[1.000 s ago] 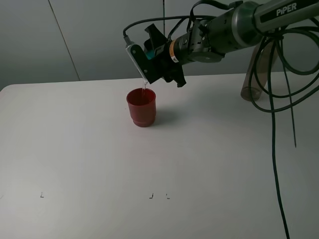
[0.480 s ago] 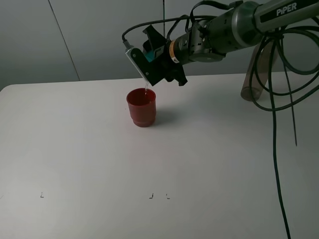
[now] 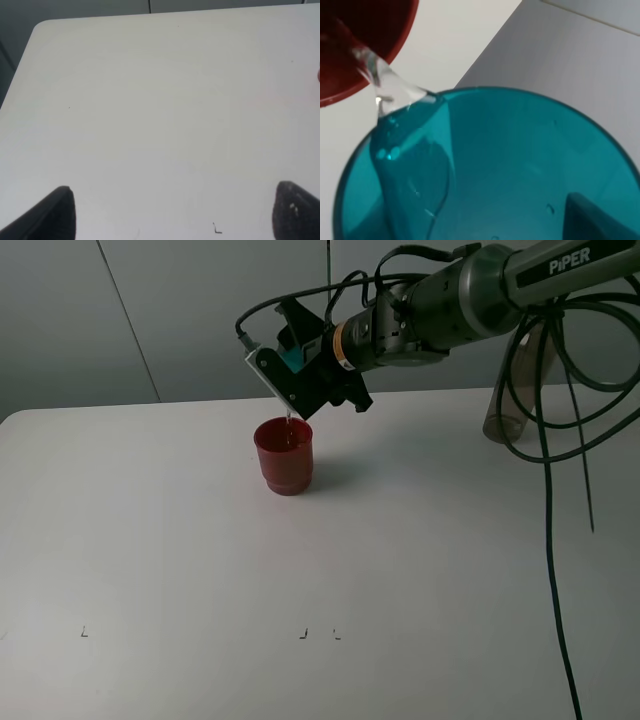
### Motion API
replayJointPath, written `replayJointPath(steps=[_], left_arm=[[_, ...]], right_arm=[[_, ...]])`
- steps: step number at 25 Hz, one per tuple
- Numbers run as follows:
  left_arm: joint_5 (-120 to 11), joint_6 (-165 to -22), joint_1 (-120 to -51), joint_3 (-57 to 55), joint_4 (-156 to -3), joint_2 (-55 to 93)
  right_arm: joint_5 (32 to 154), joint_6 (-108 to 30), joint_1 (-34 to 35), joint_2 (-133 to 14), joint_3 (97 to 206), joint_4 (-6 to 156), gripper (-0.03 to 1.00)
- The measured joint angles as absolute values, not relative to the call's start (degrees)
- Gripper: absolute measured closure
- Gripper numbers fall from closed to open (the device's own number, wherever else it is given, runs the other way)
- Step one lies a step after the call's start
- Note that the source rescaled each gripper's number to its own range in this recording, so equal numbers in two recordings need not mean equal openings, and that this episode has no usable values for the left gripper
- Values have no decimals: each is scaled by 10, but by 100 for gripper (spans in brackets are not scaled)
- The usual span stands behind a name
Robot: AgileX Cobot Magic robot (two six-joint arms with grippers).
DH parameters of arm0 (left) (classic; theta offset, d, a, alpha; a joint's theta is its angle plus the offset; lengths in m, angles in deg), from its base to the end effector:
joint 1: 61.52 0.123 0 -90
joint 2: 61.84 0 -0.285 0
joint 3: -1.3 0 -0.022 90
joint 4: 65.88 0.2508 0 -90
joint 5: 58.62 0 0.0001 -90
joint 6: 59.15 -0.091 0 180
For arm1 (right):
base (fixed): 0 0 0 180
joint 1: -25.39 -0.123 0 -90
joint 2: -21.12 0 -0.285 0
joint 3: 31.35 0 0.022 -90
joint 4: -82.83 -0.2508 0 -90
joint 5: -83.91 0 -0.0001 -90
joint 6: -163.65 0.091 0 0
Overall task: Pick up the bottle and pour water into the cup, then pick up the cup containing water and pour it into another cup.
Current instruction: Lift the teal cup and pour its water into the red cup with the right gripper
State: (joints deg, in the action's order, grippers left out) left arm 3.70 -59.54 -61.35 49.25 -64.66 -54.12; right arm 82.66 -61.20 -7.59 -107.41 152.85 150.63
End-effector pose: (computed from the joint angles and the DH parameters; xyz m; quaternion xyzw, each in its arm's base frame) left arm -0.0074 0.0017 0.2781 0.0010 0.8571 0.0131 0.5150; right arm 0.3955 0.2587 0.1720 -0.8443 0.2562 -0.2946 0.3670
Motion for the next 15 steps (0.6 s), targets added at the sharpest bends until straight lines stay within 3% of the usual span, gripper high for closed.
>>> replayJointPath(steps=[15], left_arm=[[37,-595,-614,493,-647,-541]], right_arm=[[828,-612,-79,-1074,1528,1552,91]])
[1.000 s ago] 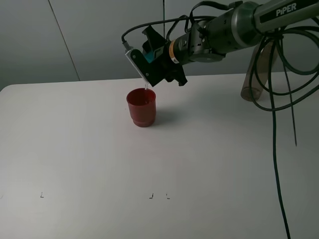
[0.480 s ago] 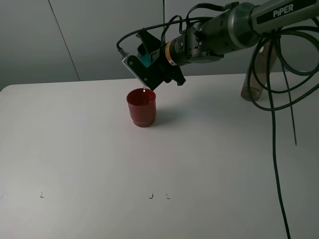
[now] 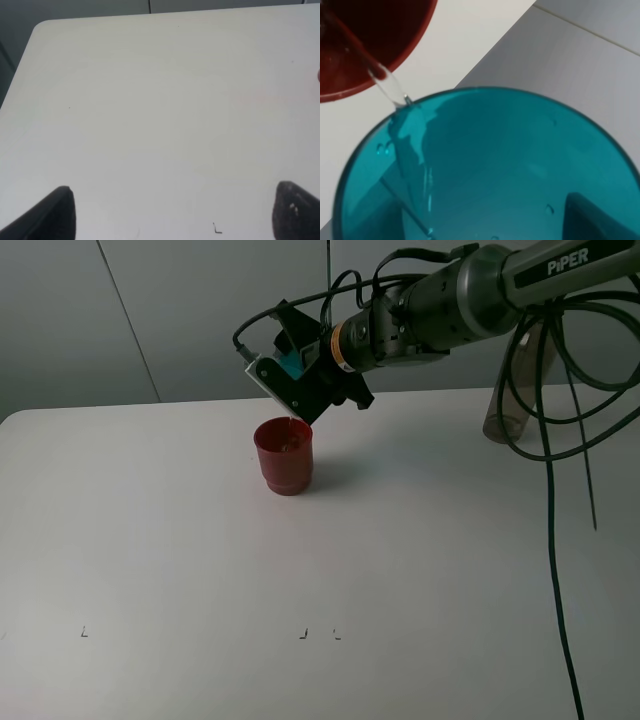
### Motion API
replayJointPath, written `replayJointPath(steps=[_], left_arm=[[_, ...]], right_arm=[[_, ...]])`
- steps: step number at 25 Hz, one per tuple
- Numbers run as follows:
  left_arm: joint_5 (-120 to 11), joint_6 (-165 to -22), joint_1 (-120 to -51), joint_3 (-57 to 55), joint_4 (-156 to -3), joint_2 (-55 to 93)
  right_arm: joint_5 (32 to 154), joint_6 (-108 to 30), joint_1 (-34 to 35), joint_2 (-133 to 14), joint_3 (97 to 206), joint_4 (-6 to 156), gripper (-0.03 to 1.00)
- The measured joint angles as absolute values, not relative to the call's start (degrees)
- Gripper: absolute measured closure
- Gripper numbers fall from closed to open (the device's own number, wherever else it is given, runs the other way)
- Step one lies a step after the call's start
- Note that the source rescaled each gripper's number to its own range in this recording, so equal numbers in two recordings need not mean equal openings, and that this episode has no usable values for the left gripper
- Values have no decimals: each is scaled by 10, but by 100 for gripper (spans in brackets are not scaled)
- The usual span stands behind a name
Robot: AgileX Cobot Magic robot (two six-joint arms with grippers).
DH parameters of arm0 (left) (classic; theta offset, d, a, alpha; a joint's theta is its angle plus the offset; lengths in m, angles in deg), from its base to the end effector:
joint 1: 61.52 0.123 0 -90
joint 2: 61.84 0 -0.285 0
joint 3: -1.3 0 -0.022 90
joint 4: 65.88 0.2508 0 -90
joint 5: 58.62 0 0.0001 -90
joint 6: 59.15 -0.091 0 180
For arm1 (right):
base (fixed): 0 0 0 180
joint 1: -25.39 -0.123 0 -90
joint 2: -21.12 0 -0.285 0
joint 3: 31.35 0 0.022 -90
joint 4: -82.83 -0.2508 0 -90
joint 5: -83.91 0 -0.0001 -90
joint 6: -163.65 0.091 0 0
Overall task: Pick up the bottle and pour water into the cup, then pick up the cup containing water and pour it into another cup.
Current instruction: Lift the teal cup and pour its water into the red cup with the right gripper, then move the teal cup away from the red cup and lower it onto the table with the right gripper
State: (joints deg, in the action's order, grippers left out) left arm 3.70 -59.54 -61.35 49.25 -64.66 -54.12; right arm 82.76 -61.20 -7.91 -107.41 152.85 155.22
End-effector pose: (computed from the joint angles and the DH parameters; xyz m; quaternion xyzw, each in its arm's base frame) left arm -0.0074 0.0017 0.2781 0.0010 0.8571 0.0131 0.5150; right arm 0.3940 0.2608 0.1718 -0.8550 0.2202 -0.3077 0.3548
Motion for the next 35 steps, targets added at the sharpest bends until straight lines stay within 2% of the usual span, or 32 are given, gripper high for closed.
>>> replayJointPath(steps=[9,13,17,25,32,35], left_arm=[[37,-595,-614,493,-647,-541],[37,-595,-614,493,-647,-541],[37,-595,-614,493,-647,-541],[37,-595,-614,493,-647,-541],[37,-595,-614,493,-647,-541],[37,-595,-614,493,-647,-541]], right_arm=[[828,-611,-79,-1074,1528,1554,91],[828,-566,-79,-1074,1528,1545,91],[828,-481,-79,-1074,1528,1528,91],[828,-204,-79,-1042,1522,1466,91],[828,-54,-78,-996,1488,1371,91],[828,-30,-74,-973,1463,1311,91]])
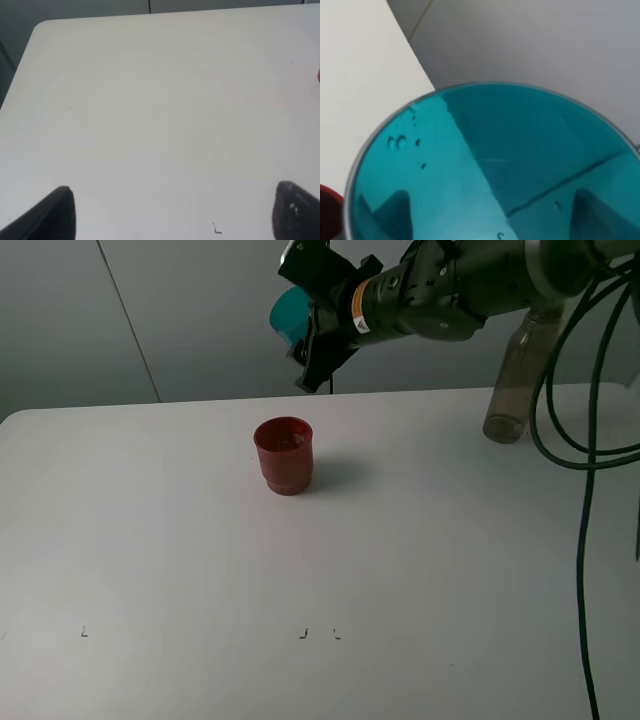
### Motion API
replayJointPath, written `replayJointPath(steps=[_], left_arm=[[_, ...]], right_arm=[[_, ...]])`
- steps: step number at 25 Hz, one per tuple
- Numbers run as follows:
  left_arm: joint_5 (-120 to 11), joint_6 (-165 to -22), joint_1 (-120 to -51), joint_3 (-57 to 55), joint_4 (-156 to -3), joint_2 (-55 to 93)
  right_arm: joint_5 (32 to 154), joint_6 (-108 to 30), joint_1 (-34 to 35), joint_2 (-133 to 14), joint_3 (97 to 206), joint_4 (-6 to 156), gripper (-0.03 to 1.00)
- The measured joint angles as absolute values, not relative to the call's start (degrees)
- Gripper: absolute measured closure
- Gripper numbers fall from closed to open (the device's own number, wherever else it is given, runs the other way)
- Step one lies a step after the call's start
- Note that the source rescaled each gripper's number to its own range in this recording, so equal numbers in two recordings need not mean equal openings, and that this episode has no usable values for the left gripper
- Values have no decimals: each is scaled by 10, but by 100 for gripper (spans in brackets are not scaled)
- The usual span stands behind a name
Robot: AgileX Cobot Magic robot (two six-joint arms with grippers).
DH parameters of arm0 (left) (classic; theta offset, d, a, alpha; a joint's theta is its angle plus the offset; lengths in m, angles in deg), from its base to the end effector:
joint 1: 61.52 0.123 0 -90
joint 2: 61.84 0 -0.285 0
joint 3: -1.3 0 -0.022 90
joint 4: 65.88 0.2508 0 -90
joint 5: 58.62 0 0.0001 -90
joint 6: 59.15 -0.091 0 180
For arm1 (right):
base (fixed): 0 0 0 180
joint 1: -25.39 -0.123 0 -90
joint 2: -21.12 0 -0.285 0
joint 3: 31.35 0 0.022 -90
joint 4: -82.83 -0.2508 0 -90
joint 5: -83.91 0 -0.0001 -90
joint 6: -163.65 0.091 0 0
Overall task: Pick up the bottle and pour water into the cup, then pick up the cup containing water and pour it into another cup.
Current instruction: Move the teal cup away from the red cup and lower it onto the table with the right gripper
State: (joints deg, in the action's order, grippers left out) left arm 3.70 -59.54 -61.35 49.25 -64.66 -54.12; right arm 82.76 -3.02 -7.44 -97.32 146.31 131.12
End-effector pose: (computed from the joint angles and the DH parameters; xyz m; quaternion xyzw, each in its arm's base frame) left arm -0.0074 0.0017 0.2781 0.0010 0.8571 0.0131 0.5150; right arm 0.3700 0.2403 0.2186 -0.4861 0.7168 -0.0028 0.4999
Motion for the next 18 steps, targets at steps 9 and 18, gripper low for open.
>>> replayJointPath(steps=[9,18], left_arm=[[37,-592,-614,493,-647,-541],[37,-592,-614,493,-647,-541]], right_arm=[[762,-11,-38,-901,1330,1166,91],[665,-10,16,-869,1197,1066,91]])
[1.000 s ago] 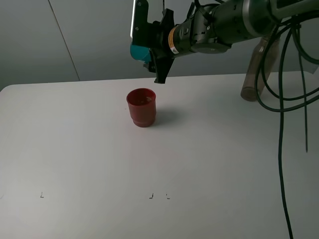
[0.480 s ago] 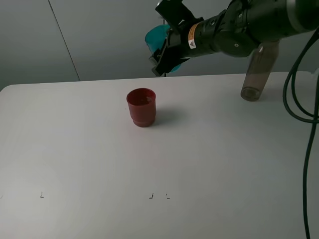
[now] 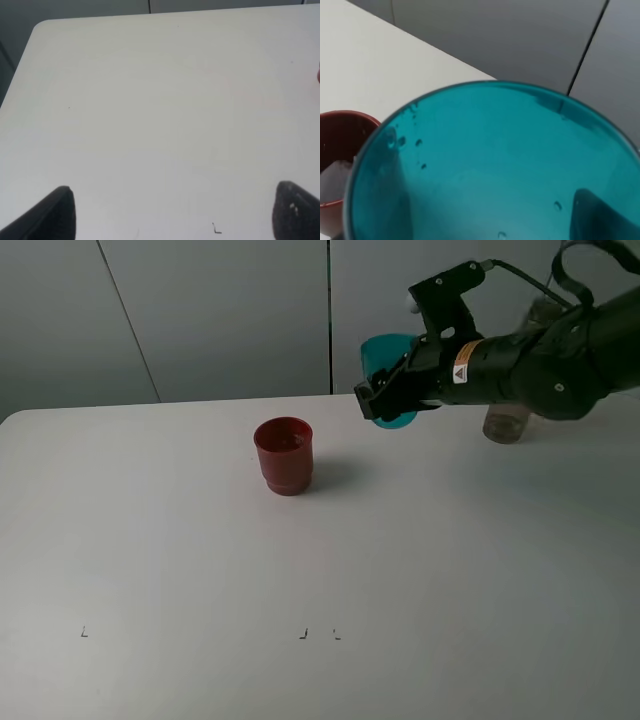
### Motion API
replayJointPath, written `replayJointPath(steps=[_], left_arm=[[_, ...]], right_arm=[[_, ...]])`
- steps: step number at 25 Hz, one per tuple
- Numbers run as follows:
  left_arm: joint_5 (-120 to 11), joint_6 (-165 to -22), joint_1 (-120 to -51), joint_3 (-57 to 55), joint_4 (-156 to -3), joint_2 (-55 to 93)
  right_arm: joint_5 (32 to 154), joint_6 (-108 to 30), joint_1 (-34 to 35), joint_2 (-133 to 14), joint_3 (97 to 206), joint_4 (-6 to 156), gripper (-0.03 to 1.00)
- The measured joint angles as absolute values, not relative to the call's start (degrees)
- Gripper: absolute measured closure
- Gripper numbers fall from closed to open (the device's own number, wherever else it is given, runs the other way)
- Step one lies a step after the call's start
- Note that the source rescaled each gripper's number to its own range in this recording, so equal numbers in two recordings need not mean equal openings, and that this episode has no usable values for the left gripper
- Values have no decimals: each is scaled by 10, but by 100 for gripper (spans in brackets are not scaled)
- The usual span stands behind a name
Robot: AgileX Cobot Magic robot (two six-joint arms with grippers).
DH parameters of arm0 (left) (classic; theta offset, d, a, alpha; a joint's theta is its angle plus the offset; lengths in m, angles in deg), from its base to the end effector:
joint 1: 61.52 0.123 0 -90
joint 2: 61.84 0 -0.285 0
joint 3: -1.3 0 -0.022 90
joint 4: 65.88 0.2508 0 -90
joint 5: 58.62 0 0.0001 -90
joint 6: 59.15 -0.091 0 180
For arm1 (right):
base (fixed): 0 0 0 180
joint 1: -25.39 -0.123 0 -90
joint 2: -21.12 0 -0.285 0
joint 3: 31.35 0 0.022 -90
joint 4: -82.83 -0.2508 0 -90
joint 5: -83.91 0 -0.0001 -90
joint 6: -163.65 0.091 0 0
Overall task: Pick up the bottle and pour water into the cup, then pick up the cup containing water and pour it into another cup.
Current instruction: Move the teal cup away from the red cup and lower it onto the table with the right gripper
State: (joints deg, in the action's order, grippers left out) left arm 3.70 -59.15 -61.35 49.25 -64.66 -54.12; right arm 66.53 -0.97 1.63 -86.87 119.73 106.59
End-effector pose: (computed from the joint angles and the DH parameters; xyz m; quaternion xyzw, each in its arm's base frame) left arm -0.0074 0.0017 0.2781 -0.0019 0.8571 0.0114 0.5151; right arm 0.3186 0.1522 0.1794 -0.2619 0.8285 0.1219 0.4796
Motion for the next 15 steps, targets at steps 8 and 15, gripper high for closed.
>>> replayJointPath(steps=[8,15], left_arm=[[37,-592,-614,493,-647,-541],[37,-592,-614,493,-647,-541]], right_arm=[[453,-38,66,-868,1079,961,91],[416,-97,79,-933,1065,938,91]])
